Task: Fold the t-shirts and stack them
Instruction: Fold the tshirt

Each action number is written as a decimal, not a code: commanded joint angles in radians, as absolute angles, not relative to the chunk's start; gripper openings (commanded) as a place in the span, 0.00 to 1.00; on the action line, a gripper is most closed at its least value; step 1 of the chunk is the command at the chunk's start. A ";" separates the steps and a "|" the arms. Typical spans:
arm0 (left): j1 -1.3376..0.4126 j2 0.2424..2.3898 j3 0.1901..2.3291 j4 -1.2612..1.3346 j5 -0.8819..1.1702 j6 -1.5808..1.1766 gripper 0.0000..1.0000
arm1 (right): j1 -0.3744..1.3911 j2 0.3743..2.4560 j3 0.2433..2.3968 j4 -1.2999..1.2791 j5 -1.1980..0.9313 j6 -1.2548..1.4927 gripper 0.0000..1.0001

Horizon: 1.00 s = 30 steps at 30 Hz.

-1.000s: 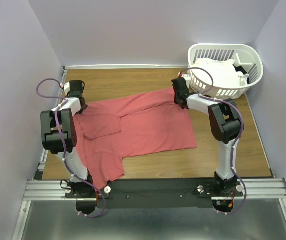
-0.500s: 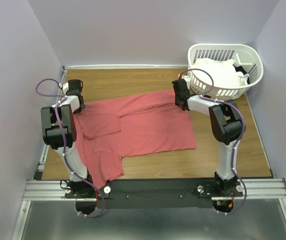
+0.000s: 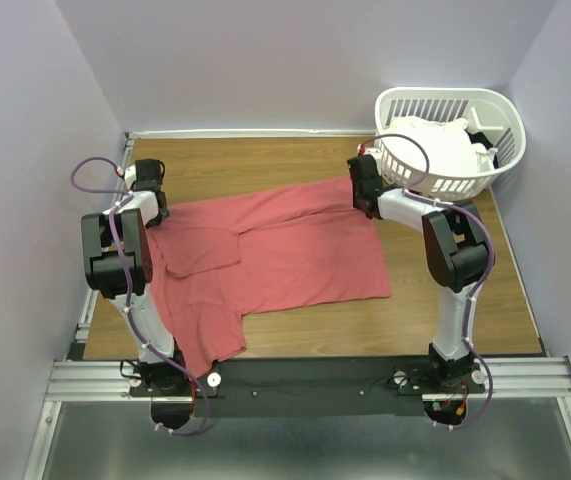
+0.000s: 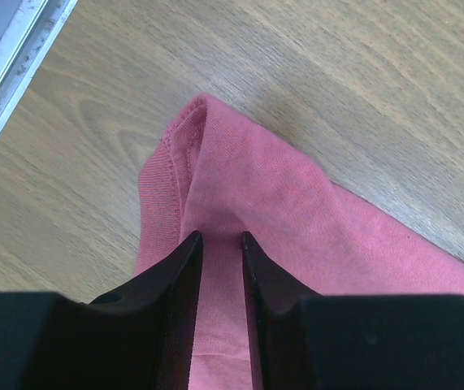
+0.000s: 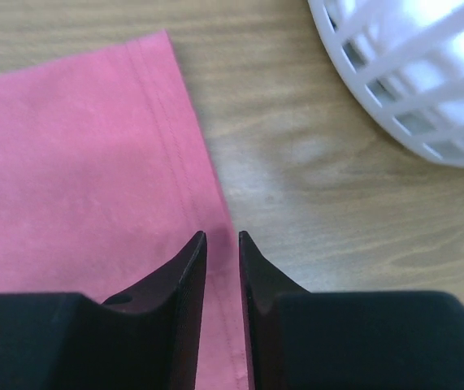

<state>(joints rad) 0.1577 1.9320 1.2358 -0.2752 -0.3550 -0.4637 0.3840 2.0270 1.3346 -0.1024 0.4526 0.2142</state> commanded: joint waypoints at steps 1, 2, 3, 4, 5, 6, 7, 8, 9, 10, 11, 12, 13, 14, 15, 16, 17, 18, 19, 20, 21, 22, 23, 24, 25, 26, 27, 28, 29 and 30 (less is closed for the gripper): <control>0.172 1.962 1.236 -0.307 -0.371 -0.446 0.35 | 0.379 2.017 1.420 -0.100 0.378 0.192 0.30; 0.173 1.960 1.236 -0.307 -0.371 -0.446 0.35 | 0.380 2.022 1.431 -0.100 0.356 0.187 0.30; 0.173 1.960 1.238 -0.305 -0.374 -0.445 0.35 | 0.380 2.028 1.459 -0.100 0.312 0.180 0.30; 0.173 1.960 1.238 -0.307 -0.373 -0.445 0.35 | 0.380 2.036 1.472 -0.098 0.290 0.175 0.30; 0.172 1.962 1.238 -0.307 -0.374 -0.446 0.35 | 0.380 2.046 1.486 -0.100 0.273 0.172 0.29; 0.172 1.962 1.239 -0.307 -0.376 -0.443 0.35 | 0.380 2.072 1.503 -0.100 0.243 0.169 0.29; 0.173 1.963 1.239 -0.307 -0.376 -0.443 0.35 | 0.380 2.091 1.529 -0.100 0.232 0.164 0.29; 0.173 1.963 1.239 -0.308 -0.377 -0.443 0.35 | 0.380 2.106 1.545 -0.100 0.219 0.163 0.29; 0.172 1.965 1.241 -0.308 -0.379 -0.443 0.35 | 0.380 2.140 1.571 -0.100 0.218 0.164 0.28; 0.172 1.964 1.241 -0.307 -0.380 -0.443 0.35 | 0.380 2.155 1.571 -0.100 0.219 0.166 0.28; 0.173 1.963 1.239 -0.307 -0.382 -0.443 0.35 | 0.380 2.169 1.594 -0.098 0.222 0.169 0.27; 0.172 1.962 1.239 -0.308 -0.385 -0.443 0.35 | 0.380 2.186 1.603 -0.100 0.227 0.172 0.27; 0.173 1.962 1.239 -0.308 -0.388 -0.446 0.35 | 0.379 2.213 1.614 -0.100 0.227 0.175 0.26; 0.173 1.962 1.238 -0.308 -0.390 -0.445 0.35 | 0.377 2.230 1.630 -0.100 0.230 0.176 0.26; 0.172 1.962 1.238 -0.310 -0.390 -0.445 0.35 | 0.379 2.243 1.638 -0.100 0.233 0.176 0.26; 0.173 1.962 1.238 -0.308 -0.391 -0.445 0.35 | 0.379 2.253 1.643 -0.098 0.239 0.178 0.26; 0.173 1.967 1.238 -0.310 -0.391 -0.445 0.35 | 0.376 2.278 1.650 -0.100 0.261 0.181 0.25; 0.173 1.967 1.238 -0.308 -0.393 -0.446 0.35 | 0.374 2.286 1.652 -0.101 0.270 0.186 0.25; 0.172 1.968 1.238 -0.310 -0.393 -0.446 0.35 | 0.367 2.298 1.654 -0.101 0.275 0.190 0.25; 0.173 1.970 1.238 -0.310 -0.396 -0.446 0.35 | 0.362 2.302 1.652 -0.101 0.281 0.196 0.25; 0.173 1.971 1.239 -0.311 -0.399 -0.448 0.35 | 0.356 2.309 1.651 -0.101 0.287 0.201 0.25; 0.172 1.971 1.239 -0.311 -0.402 -0.449 0.35 | 0.344 2.313 1.652 -0.106 0.288 0.213 0.25; 0.175 1.973 1.241 -0.313 -0.400 -0.449 0.35 | 0.336 2.330 1.657 -0.121 0.291 0.219 0.25; 0.173 1.974 1.243 -0.314 -0.402 -0.451 0.35 | 0.331 2.341 1.661 -0.133 0.294 0.225 0.25; 0.175 1.974 1.244 -0.314 -0.405 -0.449 0.35 | 0.319 2.348 1.672 -0.146 0.298 0.230 0.25; 0.175 1.976 1.247 -0.313 -0.406 -0.451 0.35 | 0.316 2.364 1.674 -0.147 0.302 0.229 0.25; 0.175 1.979 1.252 -0.317 -0.405 -0.453 0.35 | 0.314 2.370 1.675 -0.147 0.304 0.226 0.25; 0.173 1.983 1.256 -0.324 -0.406 -0.453 0.35 | 0.310 2.378 1.683 -0.147 0.305 0.218 0.25; 0.173 1.993 1.272 -0.327 -0.405 -0.454 0.35 | 0.308 2.384 1.687 -0.149 0.305 0.215 0.25; 0.173 1.999 1.282 -0.328 -0.400 -0.456 0.35 | 0.307 2.388 1.692 -0.149 0.305 0.213 0.25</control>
